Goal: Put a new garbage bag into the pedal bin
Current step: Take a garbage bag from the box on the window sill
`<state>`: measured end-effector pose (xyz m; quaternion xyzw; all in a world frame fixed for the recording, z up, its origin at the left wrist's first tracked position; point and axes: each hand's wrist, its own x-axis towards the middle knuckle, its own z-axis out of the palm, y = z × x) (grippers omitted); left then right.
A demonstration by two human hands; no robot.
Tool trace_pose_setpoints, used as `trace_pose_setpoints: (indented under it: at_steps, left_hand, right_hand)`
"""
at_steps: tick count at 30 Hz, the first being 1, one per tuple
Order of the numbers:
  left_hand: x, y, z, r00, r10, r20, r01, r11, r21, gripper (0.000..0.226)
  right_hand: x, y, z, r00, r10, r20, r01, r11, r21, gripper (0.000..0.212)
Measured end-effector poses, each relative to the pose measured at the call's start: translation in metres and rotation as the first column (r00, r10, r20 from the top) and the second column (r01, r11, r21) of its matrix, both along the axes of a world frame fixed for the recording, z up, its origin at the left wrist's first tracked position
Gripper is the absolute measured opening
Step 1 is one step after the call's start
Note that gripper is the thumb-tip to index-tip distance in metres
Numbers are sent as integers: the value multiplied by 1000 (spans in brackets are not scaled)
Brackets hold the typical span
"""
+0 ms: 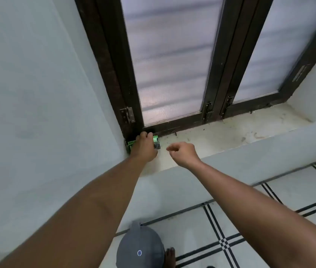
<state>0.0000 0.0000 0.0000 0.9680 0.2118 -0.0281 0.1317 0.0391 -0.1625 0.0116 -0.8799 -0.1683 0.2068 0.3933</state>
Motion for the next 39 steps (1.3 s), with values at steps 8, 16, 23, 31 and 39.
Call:
trace_pose_setpoints:
  at_steps: [8,16,23,31,39]
  left_hand:
    - [10,18,-29,999,30,43,-34,994,101,50]
    - [8,11,-32,960,139,244,-50,940,-338,63]
    - [5,4,-13,929,176,324,6,872,-490,63]
    - [7,-12,-4,926,149,347,14,904,-427,63]
    - [11,-20,7,923,161,349,9,899,-438,62]
  right_hand:
    - [37,32,-7,994,-103,-39,104,994,23,27]
    - [56,39,-13,991,-132,27,131,990,46,15]
    - [75,21,1,992,-89,-93,99,989,111,21]
    - [83,12,10,999,-28,-28,30,998,61,23]
    - [90,-3,15,1000,-10,-27,14,990,139,19]
